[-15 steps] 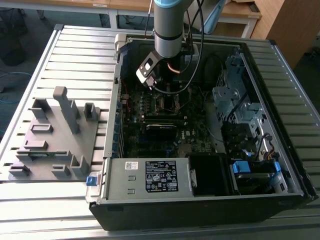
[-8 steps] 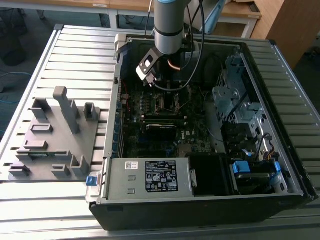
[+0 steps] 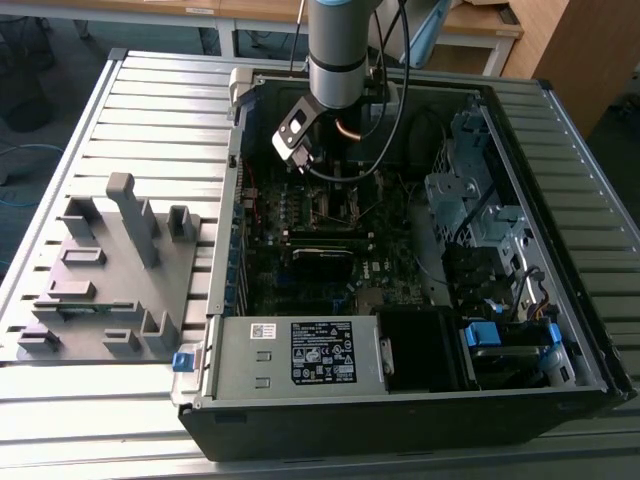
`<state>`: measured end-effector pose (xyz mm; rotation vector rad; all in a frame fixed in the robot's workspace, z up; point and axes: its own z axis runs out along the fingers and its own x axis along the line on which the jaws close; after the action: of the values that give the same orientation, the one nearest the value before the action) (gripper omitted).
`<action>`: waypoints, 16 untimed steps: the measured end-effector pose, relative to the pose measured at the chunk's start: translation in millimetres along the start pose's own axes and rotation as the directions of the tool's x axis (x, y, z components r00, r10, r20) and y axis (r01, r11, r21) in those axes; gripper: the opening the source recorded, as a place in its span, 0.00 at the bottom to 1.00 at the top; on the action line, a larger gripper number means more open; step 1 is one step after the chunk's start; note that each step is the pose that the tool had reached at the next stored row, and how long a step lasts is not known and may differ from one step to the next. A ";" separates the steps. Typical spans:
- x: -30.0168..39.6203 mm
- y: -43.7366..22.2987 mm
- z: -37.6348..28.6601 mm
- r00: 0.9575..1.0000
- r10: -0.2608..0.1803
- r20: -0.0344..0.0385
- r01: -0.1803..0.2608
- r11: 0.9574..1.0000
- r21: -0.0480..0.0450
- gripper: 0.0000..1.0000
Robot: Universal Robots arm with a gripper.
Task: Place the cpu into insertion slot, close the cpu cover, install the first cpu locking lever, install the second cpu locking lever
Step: 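Place the cpu into insertion slot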
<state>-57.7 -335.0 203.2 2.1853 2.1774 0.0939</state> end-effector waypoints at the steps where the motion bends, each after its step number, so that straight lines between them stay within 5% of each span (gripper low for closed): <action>1: 0.0 0.0 -0.1 1.000 0.000 0.000 0.000 1.000 0.000 0.41; 8: 0.0 0.1 -0.8 1.000 0.000 0.000 0.000 1.000 0.000 0.12; 14: 0.0 0.1 -1.3 1.000 0.000 0.000 0.000 1.000 0.001 0.10; 16: 0.0 0.6 -1.0 1.000 0.000 0.000 0.000 1.000 0.028 0.10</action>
<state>-57.1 -335.1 204.3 2.2000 2.1921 0.0630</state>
